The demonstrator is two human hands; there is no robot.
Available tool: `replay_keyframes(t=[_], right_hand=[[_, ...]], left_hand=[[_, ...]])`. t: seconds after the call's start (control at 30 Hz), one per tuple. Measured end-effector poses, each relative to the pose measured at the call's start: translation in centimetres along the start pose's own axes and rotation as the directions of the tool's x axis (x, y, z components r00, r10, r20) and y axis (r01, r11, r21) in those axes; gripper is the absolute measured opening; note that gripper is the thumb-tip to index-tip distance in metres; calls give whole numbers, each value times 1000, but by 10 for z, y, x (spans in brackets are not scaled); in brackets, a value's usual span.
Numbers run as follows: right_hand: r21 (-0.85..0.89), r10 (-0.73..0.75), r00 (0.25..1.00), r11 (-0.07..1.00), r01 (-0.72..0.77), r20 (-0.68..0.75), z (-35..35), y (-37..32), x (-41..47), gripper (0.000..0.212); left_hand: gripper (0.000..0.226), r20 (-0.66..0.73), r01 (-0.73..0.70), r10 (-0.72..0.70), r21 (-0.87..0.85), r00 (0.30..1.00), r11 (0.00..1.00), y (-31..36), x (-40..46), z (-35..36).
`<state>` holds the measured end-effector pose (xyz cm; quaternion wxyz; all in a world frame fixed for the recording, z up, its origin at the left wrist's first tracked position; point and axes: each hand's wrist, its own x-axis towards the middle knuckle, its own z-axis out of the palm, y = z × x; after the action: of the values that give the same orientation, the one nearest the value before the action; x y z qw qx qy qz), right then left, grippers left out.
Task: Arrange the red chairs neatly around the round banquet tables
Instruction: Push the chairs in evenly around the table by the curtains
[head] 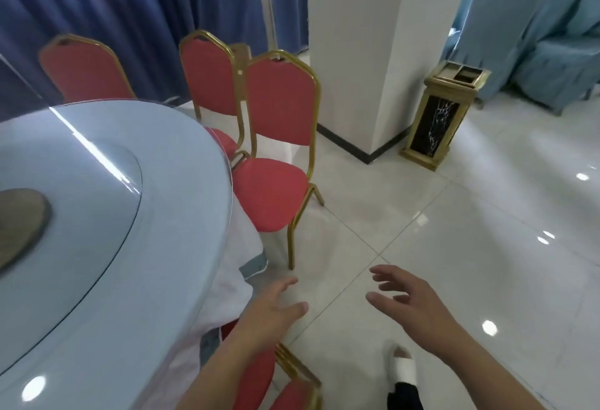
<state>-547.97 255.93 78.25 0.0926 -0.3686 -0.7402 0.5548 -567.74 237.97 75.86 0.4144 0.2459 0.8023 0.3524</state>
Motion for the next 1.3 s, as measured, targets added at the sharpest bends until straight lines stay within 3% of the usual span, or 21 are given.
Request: replay_keyframes(t=[0.13, 0.23, 0.33, 0.4, 0.5, 0.67, 0.8, 0.93, 1.1, 1.2, 1.3], right_hand=[[-34, -73, 993, 997, 76, 97, -73, 4, 97, 33], [-78, -90, 973, 991, 109, 213, -125, -4, 160, 35], [-126, -113, 952, 980, 154, 285, -169, -11, 233, 38], [-154, -125, 940, 971, 181, 318, -188, -17, 281, 40], [-172, -132, 926, 964, 203, 353, -206, -24, 351, 41], [-221, -144, 911, 944, 244, 387, -216, -45, 478, 44], [-230, -169, 895, 931, 282, 412, -215, -96, 587, 44], [-252, -194, 869, 908, 335, 456, -231, -146, 675, 40], [-217, -189, 880, 927, 306, 435, -251, -172, 770, 31], [-220, -194, 843, 914, 342, 502, -248, -186, 826, 31], [-198, -217, 764, 890, 411, 607, -236, -197, 890, 32]], left_hand=[[57, -36, 120, -123, -70, 992, 990, 68, 72, 30], [52, -71, 128, -137, -120, 988, 984, 125, 119, 39], [65, -150, 147, -175, -180, 973, 973, 168, 169, 35], [62, -204, 143, -181, -186, 962, 972, 189, 198, 32], [61, -271, 148, -197, -190, 942, 971, 208, 254, 26], [74, -320, 151, -271, -354, 908, 923, 238, 387, -6], [69, -403, 129, -310, -417, 861, 900, 287, 508, -58], [78, -440, 46, -301, -502, 846, 864, 340, 613, -107], [107, -561, 46, -349, -483, 751, 874, 388, 727, -147], [121, -585, 56, -435, -552, 685, 832, 400, 783, -166], [110, -636, 126, -537, -573, 554, 810, 396, 818, -172]])
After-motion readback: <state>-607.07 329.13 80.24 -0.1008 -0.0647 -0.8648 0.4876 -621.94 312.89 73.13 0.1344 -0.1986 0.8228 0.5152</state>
